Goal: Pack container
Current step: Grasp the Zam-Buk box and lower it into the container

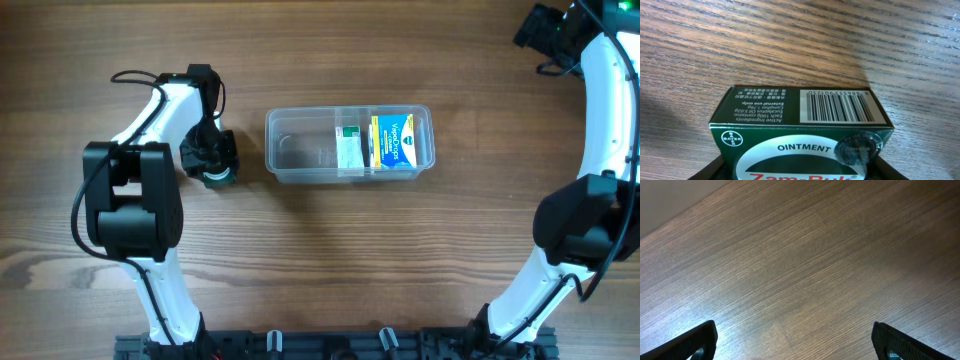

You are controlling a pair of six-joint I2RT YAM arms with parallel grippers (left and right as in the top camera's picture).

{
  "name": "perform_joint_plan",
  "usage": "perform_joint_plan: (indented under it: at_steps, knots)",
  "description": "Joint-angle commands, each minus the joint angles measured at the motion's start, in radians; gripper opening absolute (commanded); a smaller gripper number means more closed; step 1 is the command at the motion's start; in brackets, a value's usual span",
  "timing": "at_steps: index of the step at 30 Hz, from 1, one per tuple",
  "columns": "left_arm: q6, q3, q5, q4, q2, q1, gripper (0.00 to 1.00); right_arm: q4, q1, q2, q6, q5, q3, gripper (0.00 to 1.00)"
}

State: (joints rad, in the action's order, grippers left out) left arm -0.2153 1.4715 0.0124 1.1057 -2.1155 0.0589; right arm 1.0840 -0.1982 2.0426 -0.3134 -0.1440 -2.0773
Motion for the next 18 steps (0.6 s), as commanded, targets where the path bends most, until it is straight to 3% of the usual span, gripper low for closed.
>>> perform_joint_plan:
  at_steps: [1,5,10,12,18]
  knots:
    - [0.002,0.008,0.043,0.011,-0.009,-0.003,0.49,0.0,0.002,0.002,-0.003,-0.016,-0.002,1.0]
    - [0.002,0.2,0.047,0.121,-0.006,-0.003,0.4,0.0,0.002,0.002,-0.003,-0.016,-0.002,1.0]
    - [-0.002,0.518,0.058,0.324,0.028,0.024,0.41,0.0,0.002,0.002,-0.003,-0.016,-0.002,1.0]
    - [-0.006,0.601,0.128,0.358,0.061,0.068,0.41,0.0,0.002,0.002,-0.003,-0.016,-0.002,1.0]
    - [-0.148,0.62,0.171,0.319,0.091,0.298,0.43,0.0,0.002,0.002,-0.003,-0.016,-0.002,1.0]
